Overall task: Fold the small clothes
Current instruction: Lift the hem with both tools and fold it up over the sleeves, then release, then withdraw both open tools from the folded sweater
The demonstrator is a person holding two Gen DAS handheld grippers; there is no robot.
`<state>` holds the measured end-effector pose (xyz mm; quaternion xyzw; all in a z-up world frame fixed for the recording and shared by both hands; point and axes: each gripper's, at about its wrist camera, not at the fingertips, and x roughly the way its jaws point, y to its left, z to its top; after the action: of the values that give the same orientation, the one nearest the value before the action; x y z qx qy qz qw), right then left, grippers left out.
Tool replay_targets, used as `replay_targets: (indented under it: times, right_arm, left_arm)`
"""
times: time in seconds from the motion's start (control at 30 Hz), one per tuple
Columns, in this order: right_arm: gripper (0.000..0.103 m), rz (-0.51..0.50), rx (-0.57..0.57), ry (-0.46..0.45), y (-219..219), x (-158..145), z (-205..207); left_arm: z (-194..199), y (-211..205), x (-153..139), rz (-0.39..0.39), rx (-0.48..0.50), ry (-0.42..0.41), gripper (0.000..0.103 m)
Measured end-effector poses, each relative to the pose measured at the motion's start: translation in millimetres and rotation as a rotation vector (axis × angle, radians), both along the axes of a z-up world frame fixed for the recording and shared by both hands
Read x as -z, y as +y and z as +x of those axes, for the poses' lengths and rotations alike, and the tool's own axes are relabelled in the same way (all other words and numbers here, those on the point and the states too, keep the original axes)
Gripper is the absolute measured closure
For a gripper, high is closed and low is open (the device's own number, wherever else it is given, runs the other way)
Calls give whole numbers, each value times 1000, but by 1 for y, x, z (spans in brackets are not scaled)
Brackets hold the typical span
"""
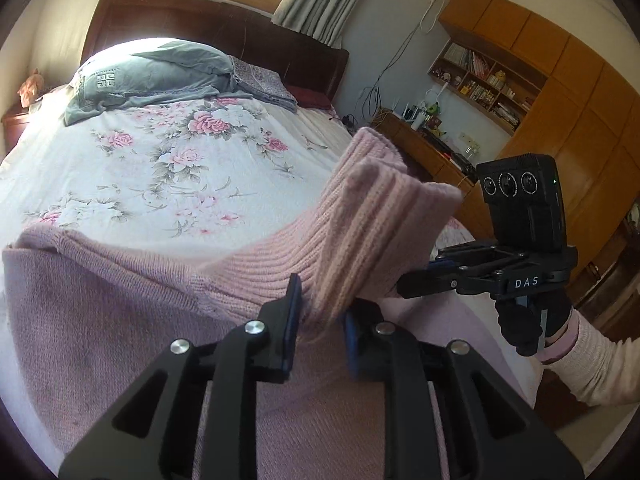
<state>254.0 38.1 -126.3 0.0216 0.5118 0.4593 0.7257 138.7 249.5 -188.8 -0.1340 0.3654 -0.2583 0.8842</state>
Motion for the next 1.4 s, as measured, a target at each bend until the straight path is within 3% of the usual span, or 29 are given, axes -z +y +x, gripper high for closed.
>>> replay_targets:
  times: [0.07,0.13,0.27,0.37,0.47,0.57,0.73,0.83,1.0,1.1,1.2,1.4]
  right_arm:
    - [82,-43,-8,33,-5,14,-10]
    - [81,-24,13,62,-16,13,-15]
    - [81,66,85,53,-31,-19,-8]
    - [81,84,87,21,-14,-42,0]
    - [81,75,68,12,13,-48,1]
    - [81,-26,74,-2,33,-34,-5]
    - [81,-134,104,50,44,11,-18]
    - [82,-97,147,84,39,25,-21]
    - [82,-84,166,88,37,36,-26]
    - [81,-58,172,102,30,26,-29]
    - [68,-6,161,75,15,0,-44]
    - [60,-9,170,7,-27,-40,-97]
  left_arm:
    - [-5,-4,19,55,-2,35,84]
    - [-11,-3,30,63,-14,48,84]
    - [-26,7,25,5,-25,41,75]
    - [-39,9,20,35,-29,47,73]
    - [-48,16,9,5,-68,38,71]
    - [-54,17,-4,-30,-111,26,66]
    - [-46,-2,4,53,-149,66,65]
    - [-33,-10,26,152,-177,136,65]
    - [-25,-3,51,127,-224,217,62]
    - [-36,2,43,127,-259,223,62]
    - [-63,11,28,139,-288,217,62]
    - [-145,37,7,201,-397,231,48]
